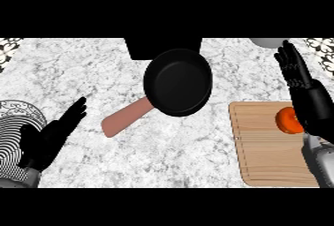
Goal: Pick the squash from the cutting board and place it in the pot
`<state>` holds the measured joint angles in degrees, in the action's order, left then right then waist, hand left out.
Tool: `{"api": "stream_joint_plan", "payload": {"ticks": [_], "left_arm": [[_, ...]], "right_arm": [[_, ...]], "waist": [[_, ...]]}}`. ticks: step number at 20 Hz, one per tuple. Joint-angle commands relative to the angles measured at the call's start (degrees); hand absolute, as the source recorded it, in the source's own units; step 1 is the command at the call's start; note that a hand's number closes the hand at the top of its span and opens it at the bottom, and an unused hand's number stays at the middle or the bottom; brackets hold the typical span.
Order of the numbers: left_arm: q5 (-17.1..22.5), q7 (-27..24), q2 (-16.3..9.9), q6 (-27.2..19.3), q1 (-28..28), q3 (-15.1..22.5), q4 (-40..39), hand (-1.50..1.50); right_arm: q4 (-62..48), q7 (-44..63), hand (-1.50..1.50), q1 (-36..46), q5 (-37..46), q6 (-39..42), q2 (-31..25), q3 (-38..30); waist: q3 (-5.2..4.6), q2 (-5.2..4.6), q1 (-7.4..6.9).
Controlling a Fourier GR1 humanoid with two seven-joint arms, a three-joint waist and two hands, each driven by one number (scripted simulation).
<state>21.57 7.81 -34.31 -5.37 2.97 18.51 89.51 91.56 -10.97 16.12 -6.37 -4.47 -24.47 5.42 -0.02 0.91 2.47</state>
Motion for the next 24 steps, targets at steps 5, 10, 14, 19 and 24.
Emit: {"api": "stream_joint_plan", "payload": {"ticks": [5,10,14,19,24], "left_arm": [[1.2,-0.9,6.2,-6.6,5.0,-3.6,2.7,0.00],[1.8,1.9,10.7,-11.9,5.4,-3.6,3.7,0.00],[0.1,0.9,12.4,-13.6,5.1,-2.6,3.5,0.00],[0.2,4.6,11.4,-14.1,5.8,-2.8,5.7,0.00],[-1.1,2.3,12.7,-13.1,5.3,-1.6,4.2,0.00]], "right_arm": [[-3.1,2.5,-1.50,-1.8,-17.8,29.2,-1.6,9.2],[-10.8,-22.9,-1.50,-2.8,-6.0,30.9,-15.1,-3.7],[-14.4,-39.2,-1.50,-4.6,-7.1,43.1,-23.3,-8.9],[-21.2,-44.7,-1.50,-3.5,0.6,43.2,-35.4,-11.6],[-22.6,-47.7,-1.50,-1.6,6.9,40.9,-43.7,-8.6]], "waist": [[0.32,-1.84,-4.97],[0.42,-1.44,-2.33],[0.36,-1.25,-1.88],[0.33,-1.33,-3.14],[0.19,-1.57,-4.28]]}}
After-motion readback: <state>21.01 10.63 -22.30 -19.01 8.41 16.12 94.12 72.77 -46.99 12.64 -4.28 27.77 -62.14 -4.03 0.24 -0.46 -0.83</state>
